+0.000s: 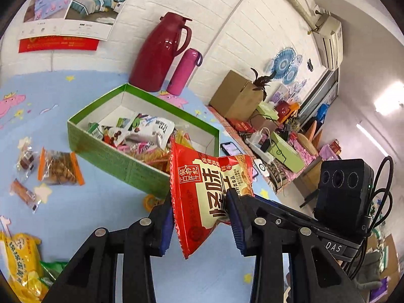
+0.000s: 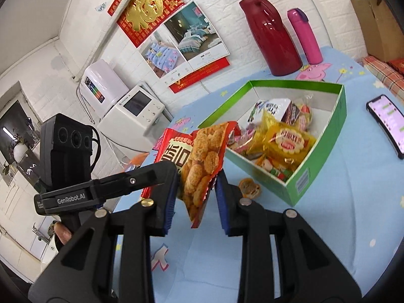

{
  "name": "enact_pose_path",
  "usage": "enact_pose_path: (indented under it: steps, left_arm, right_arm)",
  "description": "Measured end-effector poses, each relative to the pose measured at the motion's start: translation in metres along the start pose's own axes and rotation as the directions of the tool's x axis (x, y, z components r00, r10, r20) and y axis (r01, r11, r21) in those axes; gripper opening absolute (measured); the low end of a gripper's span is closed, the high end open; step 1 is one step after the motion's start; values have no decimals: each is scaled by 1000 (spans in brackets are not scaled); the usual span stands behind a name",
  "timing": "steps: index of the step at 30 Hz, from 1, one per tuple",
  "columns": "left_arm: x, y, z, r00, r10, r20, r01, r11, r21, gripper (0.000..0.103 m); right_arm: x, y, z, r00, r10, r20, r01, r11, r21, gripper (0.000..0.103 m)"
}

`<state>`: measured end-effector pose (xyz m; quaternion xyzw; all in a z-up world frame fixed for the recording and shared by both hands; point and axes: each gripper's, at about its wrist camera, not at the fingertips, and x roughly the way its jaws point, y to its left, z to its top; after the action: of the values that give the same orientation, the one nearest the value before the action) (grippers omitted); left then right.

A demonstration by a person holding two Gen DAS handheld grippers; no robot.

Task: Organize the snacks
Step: 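Carry the red cracker bag into the green box and open both tools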

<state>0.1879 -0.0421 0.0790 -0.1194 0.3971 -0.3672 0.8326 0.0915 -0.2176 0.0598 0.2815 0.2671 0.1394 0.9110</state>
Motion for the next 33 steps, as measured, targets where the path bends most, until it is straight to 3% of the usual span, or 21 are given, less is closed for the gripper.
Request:
enact_pose_path:
  steps: [10, 19, 26, 27, 28, 30, 33]
  left_arm:
    - [44, 6, 52, 1000, 12, 15, -12, 1000, 10, 39]
    - [111, 16, 85, 999, -16, -45, 16, 1000, -1, 39]
    - [147, 23, 91, 996, -19, -90, 18, 1000, -12, 39]
    - [148, 26, 89, 996, -9, -91, 6, 1000, -26, 43]
    - [149, 29, 89, 996, -3, -93, -1, 999, -40, 59]
    - [144, 36, 87, 997, 24, -68, -30, 996, -86, 83]
    - [130, 41, 84, 997, 67, -23, -69, 993, -99, 85]
  right_arm:
    - [23, -30, 45, 998, -50, 26, 50, 998, -23, 32]
    - [34, -85, 69, 995, -98, 27, 97, 994, 43, 32]
    - [44, -112, 73, 991, -134, 24, 132, 990, 56, 34]
    - [45, -112, 72, 989, -147, 23, 146, 989, 37, 35]
    - [47, -112, 71, 986, -166, 26, 165, 986, 16, 37]
    - [47, -110, 68, 975, -216, 42, 217, 976, -15, 67]
    - [44, -106, 67, 965, -256, 64, 259, 964, -57, 71]
